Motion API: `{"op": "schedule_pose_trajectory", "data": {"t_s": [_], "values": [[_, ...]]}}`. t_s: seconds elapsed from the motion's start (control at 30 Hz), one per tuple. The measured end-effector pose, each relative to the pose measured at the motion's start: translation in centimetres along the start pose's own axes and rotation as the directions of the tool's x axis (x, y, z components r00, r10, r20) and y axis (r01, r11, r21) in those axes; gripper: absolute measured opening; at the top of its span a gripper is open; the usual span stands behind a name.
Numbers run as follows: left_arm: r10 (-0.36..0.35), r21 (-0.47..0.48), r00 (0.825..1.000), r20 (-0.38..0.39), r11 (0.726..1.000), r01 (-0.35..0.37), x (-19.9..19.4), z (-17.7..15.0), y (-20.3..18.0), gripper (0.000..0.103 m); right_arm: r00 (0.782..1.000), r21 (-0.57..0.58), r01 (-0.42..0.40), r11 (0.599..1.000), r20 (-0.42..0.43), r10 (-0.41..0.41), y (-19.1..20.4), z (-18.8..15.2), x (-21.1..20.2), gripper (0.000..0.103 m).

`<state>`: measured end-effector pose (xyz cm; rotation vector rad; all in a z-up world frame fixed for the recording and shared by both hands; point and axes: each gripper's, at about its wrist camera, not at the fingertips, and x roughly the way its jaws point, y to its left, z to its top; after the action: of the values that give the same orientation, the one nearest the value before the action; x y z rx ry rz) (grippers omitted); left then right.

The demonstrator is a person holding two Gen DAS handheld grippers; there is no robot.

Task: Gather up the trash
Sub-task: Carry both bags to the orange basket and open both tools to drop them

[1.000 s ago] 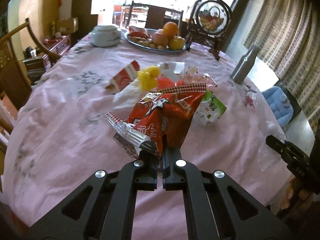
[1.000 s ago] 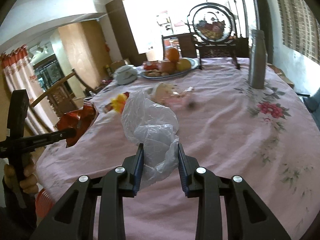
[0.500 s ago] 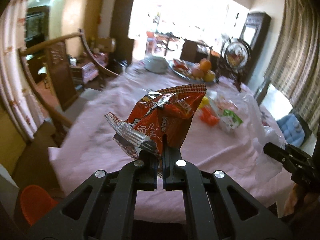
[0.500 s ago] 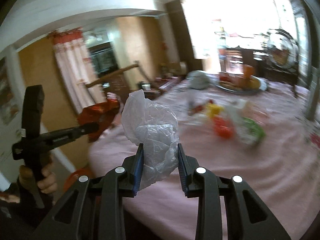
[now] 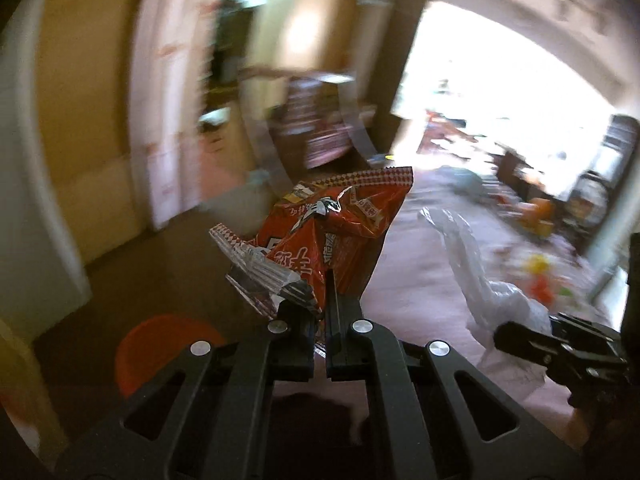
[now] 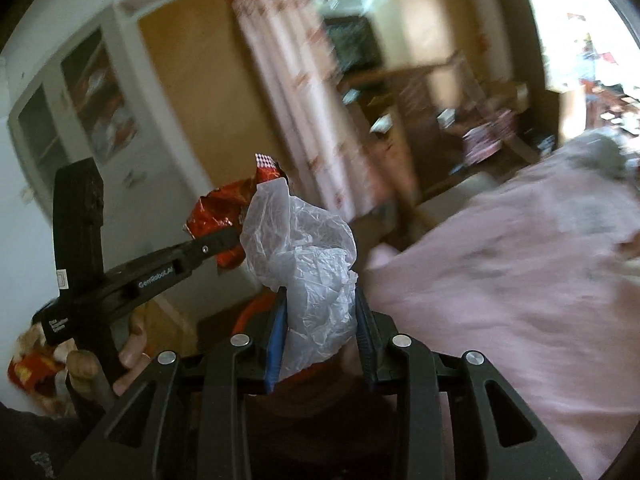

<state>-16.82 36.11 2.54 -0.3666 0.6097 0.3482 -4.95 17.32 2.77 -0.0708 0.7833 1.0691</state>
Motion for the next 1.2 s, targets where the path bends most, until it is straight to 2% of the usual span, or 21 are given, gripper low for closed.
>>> {"op": "schedule_pose_trajectory", "data": {"t_s": [0.03, 0.1, 0.13, 0.2, 0.3, 0.37, 0.4, 0.47, 0.6, 0.7, 0.77, 0.8, 0.83, 0.9, 0.93, 0.97, 1.03, 1.1, 1.17, 1.2], "values": [[0.043, -0.031, 0.999, -0.030, 0.999, -0.044, 0.9, -0.6, 2.1, 0.004, 0.998, -0.007, -0.034, 0.999, -0.055, 0.034, 1.1, -0.2, 3.0, 0.032], [0.085, -0.086, 0.991, -0.103, 0.992, -0.094, 2.8, -1.8, 5.7, 0.004, 0.987, -0.008, -0.081, 0.997, -0.139, 0.079, 2.2, -0.5, 7.6, 0.031], [0.101, -0.127, 0.983, -0.152, 0.985, -0.121, 4.0, -2.7, 8.0, 0.004, 0.974, -0.012, -0.107, 0.994, -0.203, 0.102, 3.4, -0.9, 10.9, 0.031], [0.119, -0.176, 0.965, -0.233, 0.971, -0.163, 6.2, -4.2, 11.3, 0.004, 0.958, -0.021, -0.114, 0.993, -0.265, 0.105, 4.6, -1.5, 14.6, 0.031], [0.165, -0.203, 0.926, -0.339, 0.948, -0.243, 9.4, -6.5, 15.4, 0.004, 0.928, -0.051, -0.123, 0.991, -0.360, 0.097, 7.0, -2.8, 20.7, 0.031], [0.184, -0.219, 0.893, -0.411, 0.931, -0.293, 11.5, -8.2, 18.2, 0.004, 0.910, -0.067, -0.119, 0.991, -0.407, 0.082, 7.5, -3.6, 24.1, 0.031], [0.192, -0.224, 0.873, -0.447, 0.921, -0.318, 12.7, -9.0, 19.4, 0.004, 0.902, -0.074, -0.116, 0.990, -0.426, 0.074, 7.8, -4.0, 25.4, 0.031], [0.231, -0.207, 0.847, -0.480, 0.908, -0.364, 13.8, -9.9, 20.7, 0.004, 0.886, -0.084, -0.111, 0.990, -0.460, 0.061, 8.5, -4.5, 28.1, 0.031], [0.239, -0.196, 0.811, -0.534, 0.898, -0.393, 15.8, -11.3, 22.5, 0.004, 0.864, -0.109, -0.075, 0.991, -0.503, 0.010, 8.6, -5.5, 31.7, 0.032], [0.232, -0.188, 0.790, -0.568, 0.898, -0.399, 17.3, -12.2, 23.2, 0.005, 0.841, -0.103, -0.081, 0.991, -0.540, 0.013, 7.8, -6.7, 32.1, 0.033], [0.222, -0.192, 0.783, -0.581, 0.898, -0.397, 17.5, -13.2, 23.6, 0.009, 0.828, -0.090, -0.086, 0.992, -0.560, 0.021, 7.0, -7.3, 33.2, 0.039], [0.218, -0.199, 0.781, -0.586, 0.895, -0.400, 17.7, -13.1, 23.8, 0.010, 0.821, -0.076, -0.095, 0.993, -0.569, 0.035, 6.8, -7.5, 33.7, 0.045], [0.215, -0.205, 0.779, -0.590, 0.893, -0.401, 17.8, -13.2, 23.7, 0.012, 0.814, -0.056, -0.107, 0.993, -0.578, 0.055, 6.4, -7.7, 34.2, 0.056], [0.212, -0.215, 0.773, -0.599, 0.887, -0.409, 17.5, -13.0, 23.6, 0.027, 0.822, -0.049, -0.108, 0.993, -0.566, 0.061, 6.3, -7.7, 34.3, 0.061], [0.221, -0.216, 0.768, -0.601, 0.880, -0.423, 17.3, -12.8, 23.6, 0.046, 0.828, -0.047, -0.121, 0.992, -0.555, 0.075, 6.2, -7.5, 34.3, 0.064], [0.231, -0.220, 0.770, -0.594, 0.874, -0.433, 17.1, -12.5, 23.5, 0.057, 0.832, -0.045, -0.129, 0.991, -0.549, 0.083, 5.9, -7.4, 34.3, 0.065], [0.257, -0.220, 0.791, -0.556, 0.872, -0.438, 16.2, -11.5, 23.1, 0.060, 0.844, -0.047, -0.119, 0.992, -0.531, 0.076, 5.6, -7.1, 33.4, 0.066], [0.293, -0.194, 0.793, -0.534, 0.871, -0.452, 15.8, -10.7, 22.6, 0.064, 0.852, -0.040, -0.120, 0.992, -0.517, 0.083, 5.3, -6.7, 32.7, 0.066], [0.291, -0.199, 0.804, -0.519, 0.873, -0.444, 15.2, -9.9, 22.1, 0.065, 0.857, -0.025, -0.137, 0.990, -0.504, 0.106, 4.9, -6.2, 31.4, 0.066], [0.284, -0.205, 0.811, -0.512, 0.877, -0.436, 14.8, -9.5, 21.8, 0.065, 0.868, -0.034, -0.145, 0.989, -0.483, 0.111, 4.9, -5.8, 29.8, 0.066]]}}
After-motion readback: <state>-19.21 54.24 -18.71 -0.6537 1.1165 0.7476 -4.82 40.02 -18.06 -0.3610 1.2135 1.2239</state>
